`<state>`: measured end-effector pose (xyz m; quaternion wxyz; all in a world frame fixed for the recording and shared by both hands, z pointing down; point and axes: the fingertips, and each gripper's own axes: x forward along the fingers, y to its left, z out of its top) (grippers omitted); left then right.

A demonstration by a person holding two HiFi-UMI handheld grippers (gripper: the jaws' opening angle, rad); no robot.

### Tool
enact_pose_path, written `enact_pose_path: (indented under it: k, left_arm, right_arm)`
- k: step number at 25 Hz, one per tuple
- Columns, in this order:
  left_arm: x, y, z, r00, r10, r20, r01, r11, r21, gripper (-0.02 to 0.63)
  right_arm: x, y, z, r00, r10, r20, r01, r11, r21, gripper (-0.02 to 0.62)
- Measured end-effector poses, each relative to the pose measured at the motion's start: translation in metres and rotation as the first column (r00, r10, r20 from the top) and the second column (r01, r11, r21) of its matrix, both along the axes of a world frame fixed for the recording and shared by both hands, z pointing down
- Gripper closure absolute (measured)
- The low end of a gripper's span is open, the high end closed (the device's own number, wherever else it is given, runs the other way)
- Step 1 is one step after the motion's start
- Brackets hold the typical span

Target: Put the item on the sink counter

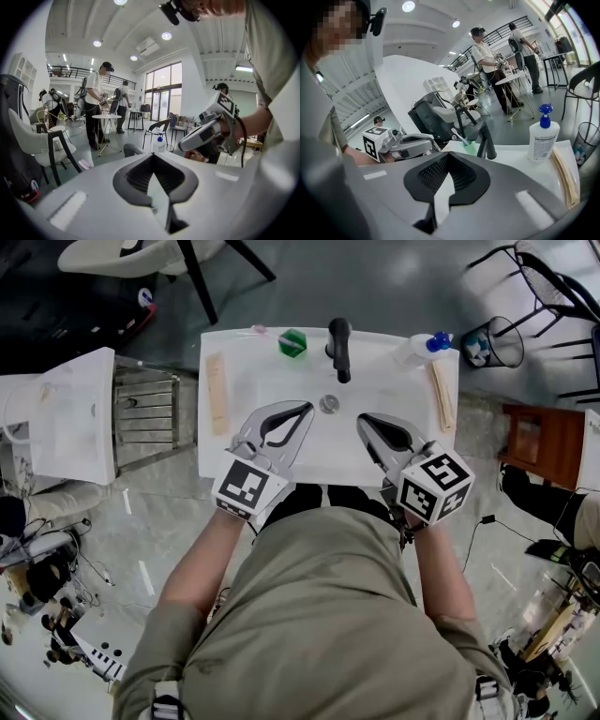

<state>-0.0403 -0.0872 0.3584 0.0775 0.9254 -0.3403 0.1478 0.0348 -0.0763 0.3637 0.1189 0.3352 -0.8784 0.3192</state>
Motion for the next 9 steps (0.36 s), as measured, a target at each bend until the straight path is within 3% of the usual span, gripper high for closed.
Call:
enact_pose_path:
  k: [9]
  left_arm:
    - [-0.0052, -0.0004, 0.0038, 1.0, -0.008, -0.003, 0.008, 1.0, 0.004, 0.601]
  right_arm:
    - [-0.0022, -0.0003, 0.0002, 1.0, -0.005, -0.002, 0.005, 1.0, 0.002, 0.585]
